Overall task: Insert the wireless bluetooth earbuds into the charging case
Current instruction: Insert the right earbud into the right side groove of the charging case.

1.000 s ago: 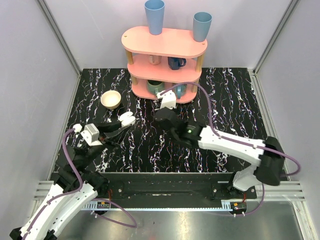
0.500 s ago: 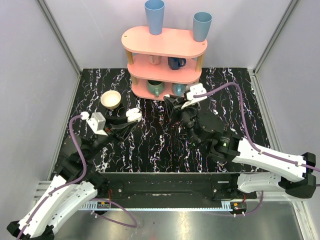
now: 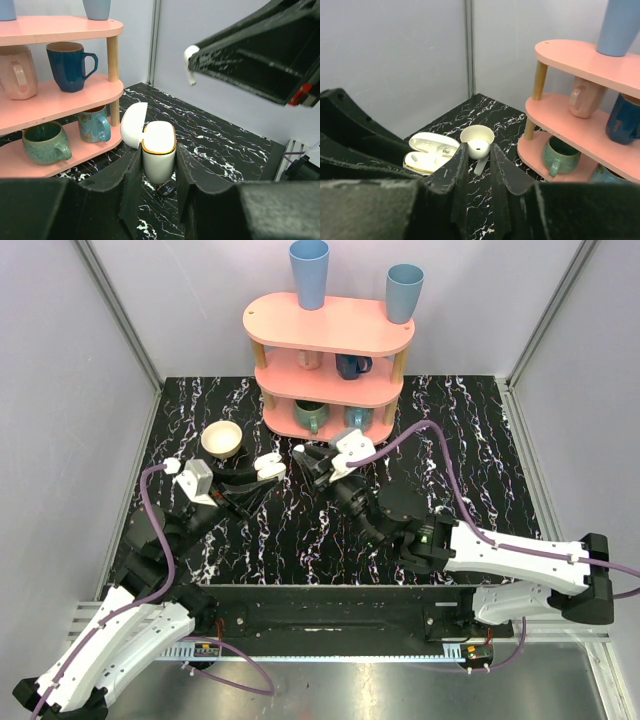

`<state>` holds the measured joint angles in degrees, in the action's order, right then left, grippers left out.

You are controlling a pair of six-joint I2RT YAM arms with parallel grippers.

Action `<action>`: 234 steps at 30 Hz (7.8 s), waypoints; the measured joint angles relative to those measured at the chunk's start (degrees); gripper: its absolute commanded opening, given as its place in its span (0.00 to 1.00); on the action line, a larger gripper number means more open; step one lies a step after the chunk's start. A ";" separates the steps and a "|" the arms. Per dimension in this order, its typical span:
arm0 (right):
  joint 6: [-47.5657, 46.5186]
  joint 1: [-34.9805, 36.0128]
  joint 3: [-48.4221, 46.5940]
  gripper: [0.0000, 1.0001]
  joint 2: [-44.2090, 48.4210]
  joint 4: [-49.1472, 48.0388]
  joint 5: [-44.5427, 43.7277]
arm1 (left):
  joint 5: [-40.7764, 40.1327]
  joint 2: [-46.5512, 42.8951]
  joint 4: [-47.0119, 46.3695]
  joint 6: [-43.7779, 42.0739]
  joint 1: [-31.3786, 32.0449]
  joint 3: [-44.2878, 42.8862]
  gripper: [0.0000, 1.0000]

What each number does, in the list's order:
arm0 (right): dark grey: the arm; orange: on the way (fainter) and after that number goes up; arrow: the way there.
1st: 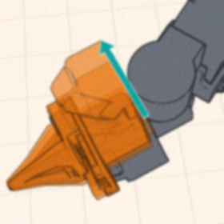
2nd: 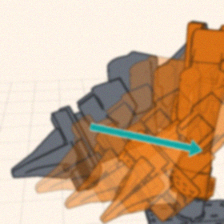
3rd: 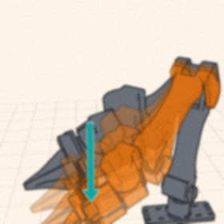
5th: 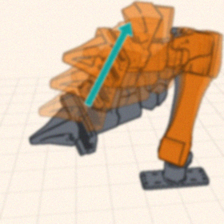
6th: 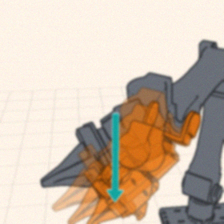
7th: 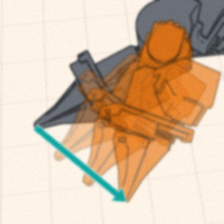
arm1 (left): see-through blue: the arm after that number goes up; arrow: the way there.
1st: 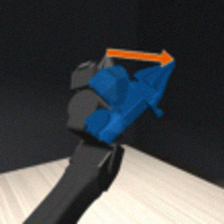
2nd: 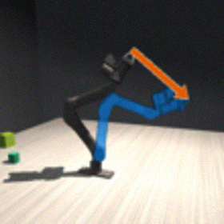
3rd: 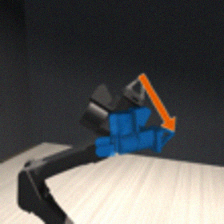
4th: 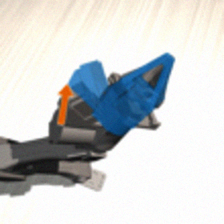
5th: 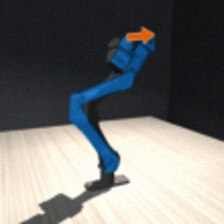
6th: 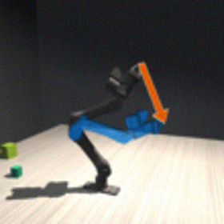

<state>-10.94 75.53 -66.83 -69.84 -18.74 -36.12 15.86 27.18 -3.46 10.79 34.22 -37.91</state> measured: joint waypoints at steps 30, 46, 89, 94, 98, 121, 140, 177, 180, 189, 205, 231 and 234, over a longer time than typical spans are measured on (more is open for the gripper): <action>-2.56 2.32 -1.09 0.20 -4.46 -3.17 3.87 | 0.42 -0.79 -1.86 -0.26 0.00 0.57 0.00; -2.82 2.43 -1.09 0.19 -6.60 -4.24 4.11 | 1.53 -0.83 -2.38 -0.22 0.00 0.57 0.00; -3.37 2.47 0.22 0.16 -4.87 -2.78 9.66 | 2.23 -3.56 -3.06 1.77 0.02 1.97 0.00; -4.46 2.49 0.13 0.15 -4.87 -2.78 9.35 | 2.21 -3.56 -3.08 1.73 0.02 1.97 0.00; -4.96 2.49 0.07 0.15 -4.87 -2.80 9.22 | 2.19 -3.56 -3.13 1.70 0.00 1.97 0.00; -6.84 2.49 -0.13 0.13 -4.90 -2.82 8.11 | 2.60 -3.96 -4.33 1.70 0.00 2.84 0.00; -4.66 2.49 -0.55 0.11 -4.04 1.57 8.85 | 2.51 -4.70 -3.72 1.46 0.02 3.58 0.00; -3.54 2.75 -7.87 0.09 -7.17 11.39 5.27 | 0.46 -8.55 -7.15 -6.14 0.02 8.22 0.00; -3.19 2.75 -7.96 0.09 -7.17 11.45 5.18 | 0.20 -9.25 -9.11 -7.85 0.02 10.08 0.00; -1.95 2.75 -7.96 0.09 -7.17 11.56 5.35 | -0.59 -9.90 -12.31 -11.04 0.02 12.35 0.00; -1.90 2.75 -7.96 0.09 -8.55 9.84 5.55 | -1.11 -9.90 -13.11 -10.99 0.02 12.35 0.00; -5.40 2.75 -7.96 0.09 -10.19 8.33 5.20 | -1.53 -10.32 -12.24 -9.20 0.02 12.22 0.00; -5.79 2.75 -7.96 0.09 -10.25 8.35 5.35 | -1.70 -10.25 -11.69 -8.79 0.02 11.93 0.00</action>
<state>-16.73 78.28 -74.78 -80.09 -10.39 -30.76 14.15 16.93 -15.16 2.00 34.24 -25.98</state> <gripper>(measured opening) 0.235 0.327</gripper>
